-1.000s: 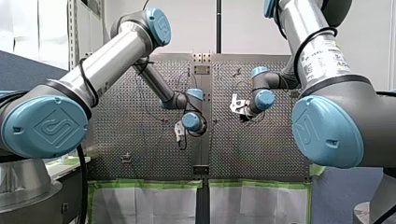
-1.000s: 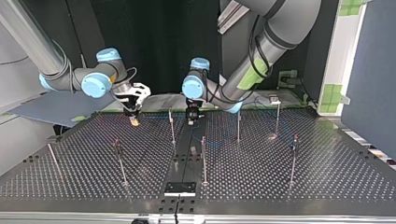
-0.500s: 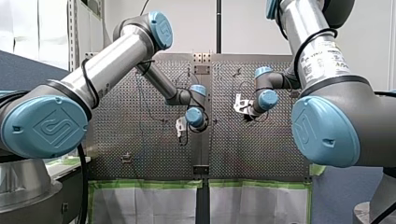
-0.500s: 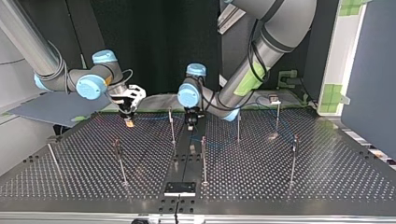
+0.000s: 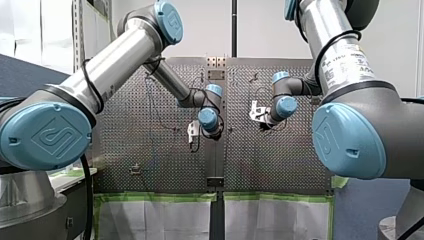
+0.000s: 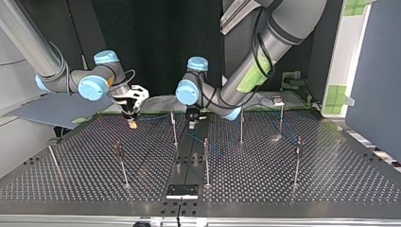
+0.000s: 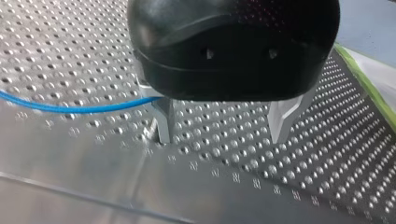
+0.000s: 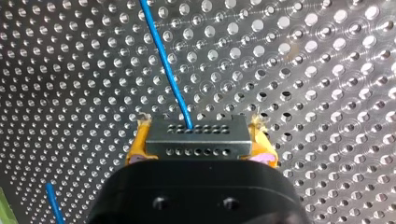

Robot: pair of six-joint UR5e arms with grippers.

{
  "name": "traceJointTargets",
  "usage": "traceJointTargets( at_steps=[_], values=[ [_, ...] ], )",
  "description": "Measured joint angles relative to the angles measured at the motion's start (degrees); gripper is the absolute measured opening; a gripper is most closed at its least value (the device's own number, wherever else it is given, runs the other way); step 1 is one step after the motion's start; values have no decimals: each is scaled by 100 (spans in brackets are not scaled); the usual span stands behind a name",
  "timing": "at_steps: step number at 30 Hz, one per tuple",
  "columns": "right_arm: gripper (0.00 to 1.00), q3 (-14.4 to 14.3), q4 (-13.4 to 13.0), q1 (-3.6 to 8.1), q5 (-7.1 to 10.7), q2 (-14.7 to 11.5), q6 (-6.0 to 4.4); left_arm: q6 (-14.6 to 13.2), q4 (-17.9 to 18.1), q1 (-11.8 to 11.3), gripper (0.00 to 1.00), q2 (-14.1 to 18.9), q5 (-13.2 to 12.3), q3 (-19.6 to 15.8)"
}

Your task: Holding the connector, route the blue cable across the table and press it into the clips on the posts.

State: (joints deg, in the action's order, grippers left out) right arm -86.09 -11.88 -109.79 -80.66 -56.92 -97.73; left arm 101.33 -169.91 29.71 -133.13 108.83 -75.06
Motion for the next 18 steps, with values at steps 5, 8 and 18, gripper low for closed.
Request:
traceJointTargets(
  at_steps=[5, 8, 18],
  values=[
    [0, 0, 20, -12, 7, 0, -1, -74, -37, 88, 99, 203, -13, -223],
    [0, 0, 47, -17, 11, 0, 4, -91, -41, 170, 99, 251, -11, -360],
    [0, -2, 66, -24, 14, 0, 25, -48, -29, 558, 99, 458, 96, -533]
  ],
)
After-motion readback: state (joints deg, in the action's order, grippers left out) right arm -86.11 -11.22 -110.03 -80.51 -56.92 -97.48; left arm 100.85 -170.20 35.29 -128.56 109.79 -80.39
